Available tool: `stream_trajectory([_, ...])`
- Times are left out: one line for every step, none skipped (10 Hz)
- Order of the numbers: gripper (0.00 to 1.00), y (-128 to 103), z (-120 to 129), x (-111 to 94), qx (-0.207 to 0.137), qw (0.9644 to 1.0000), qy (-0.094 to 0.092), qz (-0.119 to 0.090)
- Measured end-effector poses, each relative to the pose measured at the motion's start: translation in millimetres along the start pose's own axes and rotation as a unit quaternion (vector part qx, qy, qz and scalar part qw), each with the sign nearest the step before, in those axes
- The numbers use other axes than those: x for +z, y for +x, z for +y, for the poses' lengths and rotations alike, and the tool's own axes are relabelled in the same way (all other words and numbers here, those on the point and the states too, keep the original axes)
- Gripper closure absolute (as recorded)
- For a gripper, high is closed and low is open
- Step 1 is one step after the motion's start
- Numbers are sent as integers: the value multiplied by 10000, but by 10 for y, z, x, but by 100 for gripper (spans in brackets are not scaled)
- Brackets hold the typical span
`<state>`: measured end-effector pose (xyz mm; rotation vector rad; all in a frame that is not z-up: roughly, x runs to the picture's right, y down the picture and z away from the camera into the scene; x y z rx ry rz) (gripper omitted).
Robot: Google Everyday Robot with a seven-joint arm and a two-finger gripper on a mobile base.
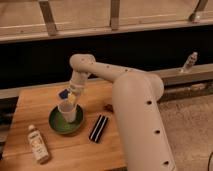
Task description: Place the ceramic cup in the ceramic bowl
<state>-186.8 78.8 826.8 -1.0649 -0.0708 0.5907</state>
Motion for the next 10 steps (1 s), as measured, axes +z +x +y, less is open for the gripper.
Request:
stream_trajectory([20, 18, -6, -29, 19, 10000, -11, -28])
stream_trajectory([20, 25, -12, -53, 35, 10000, -13, -58])
stream_trajectory([20, 41, -29, -83, 65, 9999, -8, -91])
stream_trajectory([20, 50, -49, -117, 109, 9998, 4, -145])
stream_trajectory([20, 74, -94, -195, 193, 9996, 66, -213])
stream_trajectory([20, 88, -135, -249, 245, 9993, 131, -254])
stream_trajectory([20, 118, -255, -404, 376, 9981, 328, -355])
stream_trajectory([20, 170, -404, -625, 543, 9954, 630, -474])
stream_trajectory([20, 242, -548, -826, 730, 9915, 917, -564])
stream_trajectory([20, 338, -688, -1027, 952, 9860, 1194, -668])
